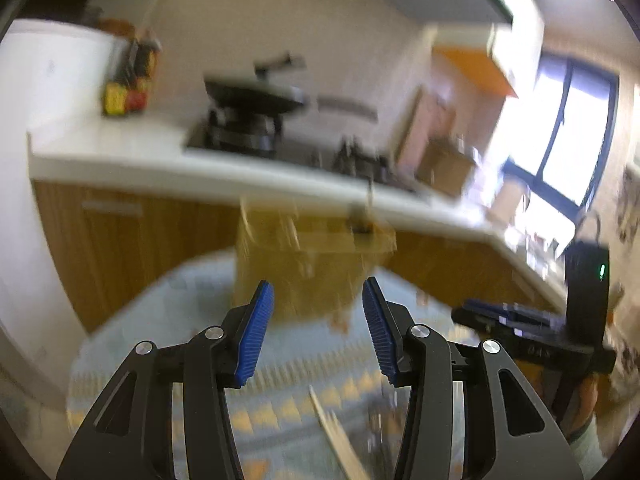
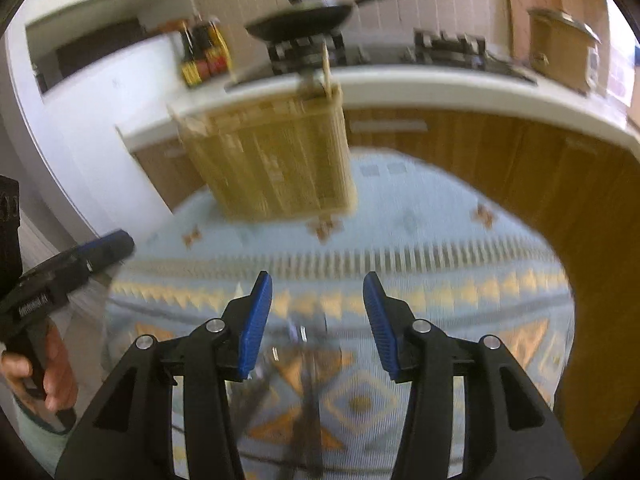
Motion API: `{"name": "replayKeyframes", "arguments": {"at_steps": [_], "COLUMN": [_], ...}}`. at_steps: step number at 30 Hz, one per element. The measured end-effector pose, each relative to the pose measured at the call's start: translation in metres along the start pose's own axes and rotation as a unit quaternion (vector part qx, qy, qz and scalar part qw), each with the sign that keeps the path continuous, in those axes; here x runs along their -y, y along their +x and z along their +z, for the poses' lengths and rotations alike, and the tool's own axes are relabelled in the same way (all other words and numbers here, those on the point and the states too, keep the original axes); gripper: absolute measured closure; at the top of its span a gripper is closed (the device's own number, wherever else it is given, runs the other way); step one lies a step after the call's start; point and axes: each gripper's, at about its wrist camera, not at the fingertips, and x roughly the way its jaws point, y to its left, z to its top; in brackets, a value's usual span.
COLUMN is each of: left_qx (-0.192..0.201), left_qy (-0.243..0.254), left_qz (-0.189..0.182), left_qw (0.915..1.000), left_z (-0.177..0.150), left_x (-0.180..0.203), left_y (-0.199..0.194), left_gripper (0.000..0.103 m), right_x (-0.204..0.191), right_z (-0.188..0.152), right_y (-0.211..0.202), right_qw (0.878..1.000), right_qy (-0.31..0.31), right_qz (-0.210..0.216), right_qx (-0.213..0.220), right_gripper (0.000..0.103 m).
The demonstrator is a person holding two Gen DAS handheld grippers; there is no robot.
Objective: Organize utensils
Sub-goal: 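Move both tools back over the remaining utensils on the table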
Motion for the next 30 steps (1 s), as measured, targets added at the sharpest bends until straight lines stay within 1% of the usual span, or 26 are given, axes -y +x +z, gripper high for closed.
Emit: {"name": "replayKeyframes", "arguments": {"at_steps": [1,2,3,4,5,6,9,12,14,17,19,23,24,25,26,28,29,30], "left_qx": [-0.018,-0.048,-0.078,-0.1,-0.117,-0.138,-0.18,-0.214,-0.232,-0.25,-0.251,-0.253,-0.248,-0.245,-0.243,-0.244,-0.246,-0.254], "left_qy": [0.002,0.006,0.011,0.015,0.017,0.02,0.022,0.022,0.021,0.016,0.03,0.083,0.098,0.105,0.11,0.111,0.113,0.116], "left_qz": [0.002,0.005,0.007,0.011,0.013,0.015,0.024,0.031,0.03,0.026,0.038,0.085,0.101,0.111,0.118,0.121,0.122,0.127], "left_qw": [0.9998,0.9988,0.9969,0.9948,0.9929,0.9901,0.9831,0.976,0.972,0.9679,0.9668,0.9601,0.9585,0.9575,0.9567,0.9557,0.9548,0.9518], "left_z": [-0.008,-0.022,-0.037,-0.048,-0.057,-0.068,-0.091,-0.105,-0.114,-0.122,-0.121,-0.126,-0.127,-0.126,-0.126,-0.125,-0.124,-0.124], "left_x": [0.002,0.005,0.009,0.011,0.011,0.012,0.013,0.011,0.012,0.013,0.017,0.033,0.038,0.042,0.043,0.043,0.042,0.041], "left_y": [0.004,0.011,0.019,0.024,0.029,0.035,0.047,0.061,0.066,0.071,0.074,0.079,0.08,0.08,0.08,0.08,0.079,0.079], "left_gripper": [0.059,0.059,0.059,0.059,0.059,0.059,0.063,0.063,0.063,0.063,0.063,0.063,0.06,0.059,0.059,0.059,0.06,0.066], "right_x": [-0.001,-0.002,-0.003,-0.004,-0.006,-0.006,-0.005,-0.005,-0.004,-0.005,-0.004,-0.006,-0.007,-0.008,-0.007,-0.004,-0.003,-0.001], "right_z": [-0.006,-0.018,-0.027,-0.034,-0.052,-0.059,-0.07,-0.084,-0.087,-0.092,-0.095,-0.099,-0.1,-0.101,-0.102,-0.102,-0.103,-0.103], "right_y": [0.007,0.013,0.017,0.02,0.026,0.028,0.043,0.048,0.052,0.05,0.051,0.049,0.048,0.048,0.046,0.046,0.045,0.045], "right_qw": [1.0,1.0,0.999,0.999,0.998,0.998,0.997,0.997,0.997,0.997,0.997,0.997,0.997,0.997,0.997,0.997,0.997,0.997], "right_qy": [0.002,0.006,0.007,0.005,0.0,0.0,-0.002,-0.002,-0.004,-0.007,-0.009,-0.016,-0.023,-0.028,-0.028,-0.022,-0.019,-0.015], "right_qz": [0.004,0.007,0.008,0.008,0.009,0.008,0.004,0.0,-0.007,-0.021,-0.026,-0.029,-0.035,-0.04,-0.04,-0.034,-0.032,-0.029], "right_qx": [-0.01,-0.022,-0.031,-0.039,-0.055,-0.061,-0.072,-0.078,-0.076,-0.075,-0.074,-0.068,-0.066,-0.066,-0.066,-0.066,-0.065,-0.065], "right_gripper": [0.059,0.059,0.062,0.067,0.067,0.067,0.068,0.069,0.07,0.071,0.071,0.071,0.073,0.078,0.079,0.081,0.081,0.081]}}
